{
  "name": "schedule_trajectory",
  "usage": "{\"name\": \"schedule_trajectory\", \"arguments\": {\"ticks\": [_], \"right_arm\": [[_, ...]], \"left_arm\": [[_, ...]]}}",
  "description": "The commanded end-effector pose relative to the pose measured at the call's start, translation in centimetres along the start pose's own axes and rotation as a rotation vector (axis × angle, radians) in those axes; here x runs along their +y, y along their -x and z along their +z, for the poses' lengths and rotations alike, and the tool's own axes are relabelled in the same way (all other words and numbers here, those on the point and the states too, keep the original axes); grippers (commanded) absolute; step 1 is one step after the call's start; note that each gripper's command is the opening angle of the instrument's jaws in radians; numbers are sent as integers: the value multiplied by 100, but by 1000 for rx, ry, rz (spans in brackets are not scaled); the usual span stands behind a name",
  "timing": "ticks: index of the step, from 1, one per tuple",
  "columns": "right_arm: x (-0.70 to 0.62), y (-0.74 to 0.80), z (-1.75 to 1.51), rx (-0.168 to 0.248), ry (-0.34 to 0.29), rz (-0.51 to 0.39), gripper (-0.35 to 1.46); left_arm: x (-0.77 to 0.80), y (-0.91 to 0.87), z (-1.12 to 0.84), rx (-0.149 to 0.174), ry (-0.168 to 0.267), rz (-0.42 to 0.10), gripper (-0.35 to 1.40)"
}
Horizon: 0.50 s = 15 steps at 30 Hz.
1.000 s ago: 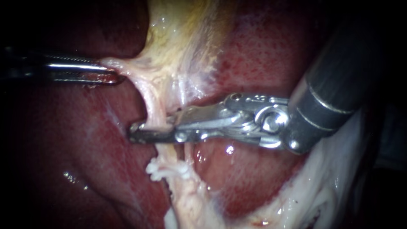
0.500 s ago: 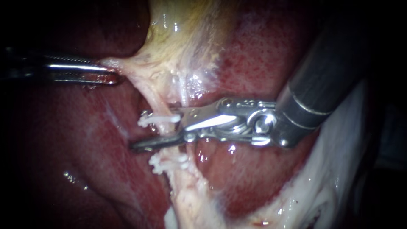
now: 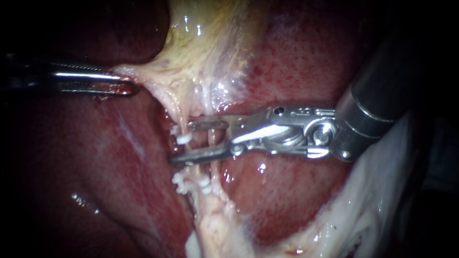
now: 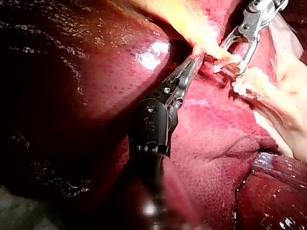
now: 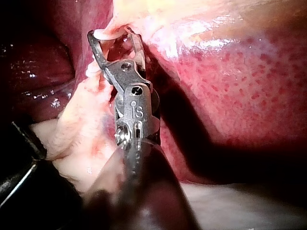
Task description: Going back third clip left tube
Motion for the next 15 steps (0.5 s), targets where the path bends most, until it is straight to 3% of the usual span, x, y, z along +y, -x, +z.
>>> {"name": "schedule_trajectory", "arguments": {"ticks": [1, 15], "right_arm": [[0, 1, 0, -3, -2, -1, 49], [-9, 6, -38, -14, -27, -2, 50]], "left_arm": [[0, 0, 0, 0, 0, 0, -35], [-2, 1, -2, 0, 1, 1, -35]]}}
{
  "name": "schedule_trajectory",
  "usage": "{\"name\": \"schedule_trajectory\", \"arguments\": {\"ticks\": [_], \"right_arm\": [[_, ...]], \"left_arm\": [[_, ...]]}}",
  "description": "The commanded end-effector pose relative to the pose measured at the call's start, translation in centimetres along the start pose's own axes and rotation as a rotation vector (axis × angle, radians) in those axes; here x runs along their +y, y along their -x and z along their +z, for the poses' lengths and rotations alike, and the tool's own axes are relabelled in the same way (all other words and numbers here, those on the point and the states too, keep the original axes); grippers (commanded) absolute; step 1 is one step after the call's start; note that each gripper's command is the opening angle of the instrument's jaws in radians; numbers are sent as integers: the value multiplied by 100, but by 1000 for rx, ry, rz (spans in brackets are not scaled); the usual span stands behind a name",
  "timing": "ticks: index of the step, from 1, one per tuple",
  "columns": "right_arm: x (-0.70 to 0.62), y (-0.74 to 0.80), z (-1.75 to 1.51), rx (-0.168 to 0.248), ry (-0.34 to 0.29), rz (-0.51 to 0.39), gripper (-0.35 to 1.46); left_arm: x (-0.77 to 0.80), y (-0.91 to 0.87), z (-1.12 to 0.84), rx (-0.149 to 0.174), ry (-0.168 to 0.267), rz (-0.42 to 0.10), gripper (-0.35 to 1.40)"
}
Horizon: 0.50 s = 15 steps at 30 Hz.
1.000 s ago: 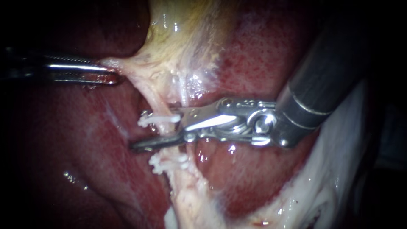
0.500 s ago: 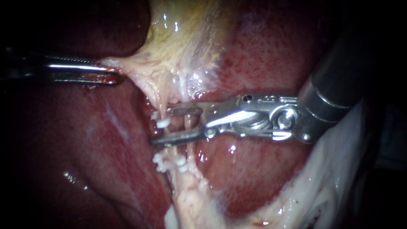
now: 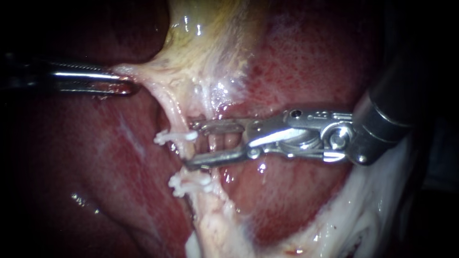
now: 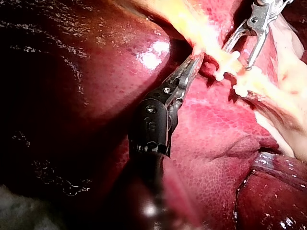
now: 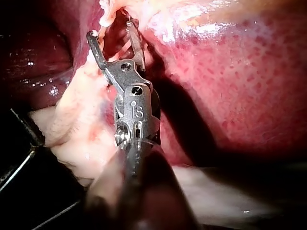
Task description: Going back third clip left tube
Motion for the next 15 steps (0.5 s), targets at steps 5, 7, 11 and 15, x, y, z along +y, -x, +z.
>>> {"name": "schedule_trajectory", "arguments": {"ticks": [5, 7, 11, 15], "right_arm": [[-7, -1, -31, 2, 6, -75, 50], [-13, 2, -47, 6, 38, -147, 50], [-21, 5, -74, -13, 54, -257, 50], [-27, 2, -97, -76, 71, -343, 50]], "left_arm": [[-1, 1, -1, 0, 2, 0, -35], [-1, 1, -1, 0, 2, 1, -35], [-2, 1, -1, 0, 3, 1, -35], [-3, 1, -1, 0, 3, 1, -35]]}}
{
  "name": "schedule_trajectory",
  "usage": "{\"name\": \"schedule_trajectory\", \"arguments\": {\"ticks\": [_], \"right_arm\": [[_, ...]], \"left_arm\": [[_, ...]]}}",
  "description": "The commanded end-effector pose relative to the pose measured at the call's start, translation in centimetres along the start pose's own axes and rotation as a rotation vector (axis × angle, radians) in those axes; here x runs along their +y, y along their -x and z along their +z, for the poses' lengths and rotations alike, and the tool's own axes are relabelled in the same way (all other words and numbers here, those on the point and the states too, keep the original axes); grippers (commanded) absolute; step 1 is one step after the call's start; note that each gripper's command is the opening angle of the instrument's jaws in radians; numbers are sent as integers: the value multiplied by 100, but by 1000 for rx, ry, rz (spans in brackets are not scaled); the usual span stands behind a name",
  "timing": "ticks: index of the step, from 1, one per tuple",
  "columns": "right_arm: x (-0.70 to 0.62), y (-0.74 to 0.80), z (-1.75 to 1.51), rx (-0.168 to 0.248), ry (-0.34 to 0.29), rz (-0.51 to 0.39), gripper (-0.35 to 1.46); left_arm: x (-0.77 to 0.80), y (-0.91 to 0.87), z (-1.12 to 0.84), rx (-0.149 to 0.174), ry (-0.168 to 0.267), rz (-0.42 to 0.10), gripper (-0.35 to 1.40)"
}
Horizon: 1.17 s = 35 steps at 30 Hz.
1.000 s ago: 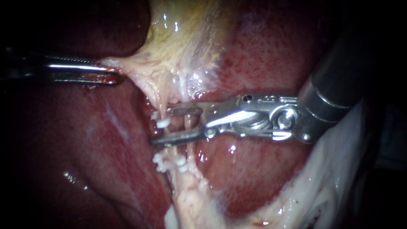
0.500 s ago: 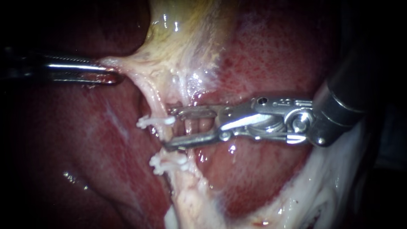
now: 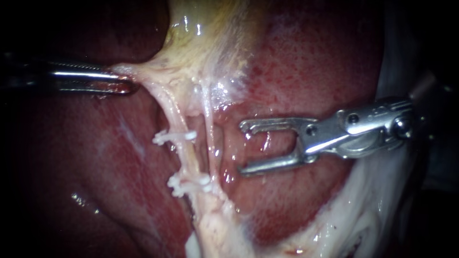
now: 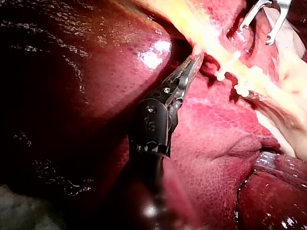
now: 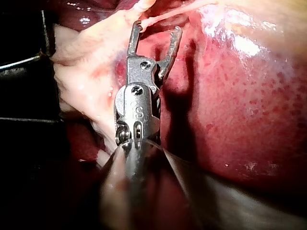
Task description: Going back third clip left tube
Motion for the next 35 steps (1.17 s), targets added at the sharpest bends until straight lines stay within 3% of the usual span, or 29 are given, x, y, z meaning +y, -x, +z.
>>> {"name": "schedule_trajectory", "arguments": {"ticks": [1, 3, 11, 25, 35], "right_arm": [[-1, 0, -6, -17, 4, -14, 50], [-1, -1, -17, -35, 4, -37, 50], [-4, -2, -40, -37, 10, -53, 50], [-7, -1, -46, -37, 9, -54, 50], [-8, -2, -45, -37, 8, -53, 50]], "left_arm": [[0, 0, 0, 0, 0, 0, -35], [0, 1, 0, 0, 0, 0, -35], [-3, 4, 4, -5, -3, 2, -35], [-29, 25, 60, -33, -2, 17, -35], [-32, 28, 60, -43, 0, 19, -35]]}}
